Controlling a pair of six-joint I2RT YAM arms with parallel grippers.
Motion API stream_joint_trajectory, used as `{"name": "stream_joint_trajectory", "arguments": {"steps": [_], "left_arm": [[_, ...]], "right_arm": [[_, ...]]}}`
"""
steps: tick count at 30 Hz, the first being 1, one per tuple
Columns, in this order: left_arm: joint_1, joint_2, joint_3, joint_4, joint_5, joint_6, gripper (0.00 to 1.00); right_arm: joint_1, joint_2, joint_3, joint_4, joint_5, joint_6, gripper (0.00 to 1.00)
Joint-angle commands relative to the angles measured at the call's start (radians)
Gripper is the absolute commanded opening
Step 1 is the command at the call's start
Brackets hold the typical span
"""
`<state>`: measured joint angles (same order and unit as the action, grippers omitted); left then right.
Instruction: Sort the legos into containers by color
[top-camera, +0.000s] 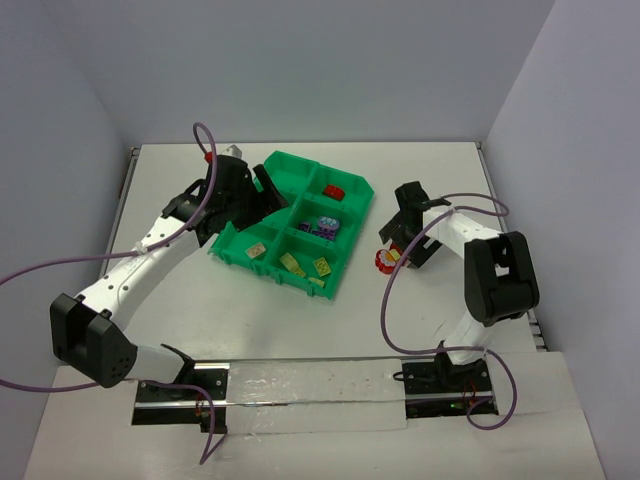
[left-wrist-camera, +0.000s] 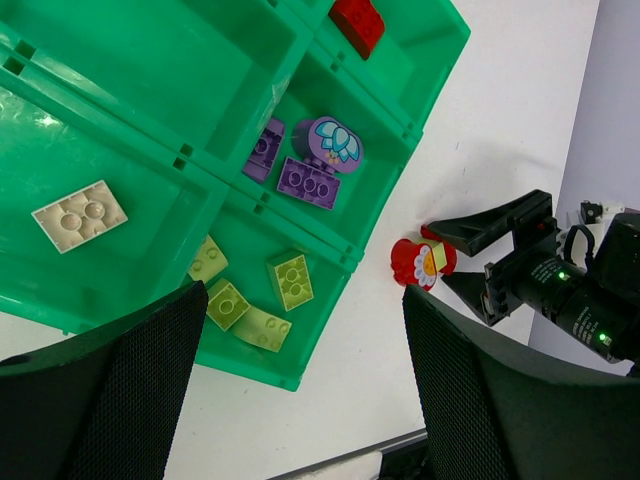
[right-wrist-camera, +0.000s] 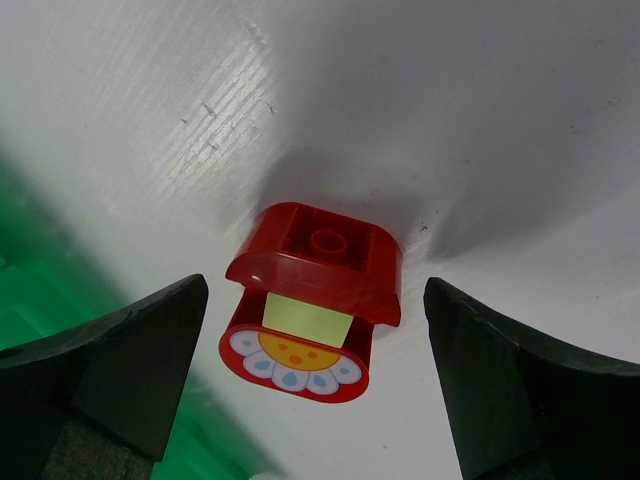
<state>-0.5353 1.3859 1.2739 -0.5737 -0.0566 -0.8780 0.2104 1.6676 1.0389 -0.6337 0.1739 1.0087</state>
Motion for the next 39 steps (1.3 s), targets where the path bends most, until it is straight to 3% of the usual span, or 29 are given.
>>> {"name": "stream_joint_trajectory", "arguments": {"steps": [1,14,28,31,37,39], "left_arm": [[-0.005,-0.026,0.002,0.014,-0.014,0.017,0.86],[-0.005,-0.032,-0.009,0.008,-0.019,0.021,0.86],[-0.005,-0.044,-0.011,-0.02,-0.031,0.018,0.86],[-0.005,-0.04,-0.006,-0.018,-0.033,0.024,0.86],[-0.005,-0.02,0.014,-0.019,-0.033,0.036,0.86],[-0.005,-0.014,0.016,-0.015,-0.028,0.036,0.86]], "right_arm": [[-0.006,0.014,0.013,-0.005,0.01,0.035,0.95],[-0.005,0.036,0.016,-0.001,0.007,0.082,0.88],[-0.006,-0.004,-0.034,0.028,0.026,0.094,0.64],[-0.006,-0.026,-0.036,0.031,0.031,0.089,0.52],[-0.006,-0.061,-0.03,0.023,0.042,0.066,0.49],[-0.006,-0.078,-0.028,0.021,0.044,0.054,0.43]]}}
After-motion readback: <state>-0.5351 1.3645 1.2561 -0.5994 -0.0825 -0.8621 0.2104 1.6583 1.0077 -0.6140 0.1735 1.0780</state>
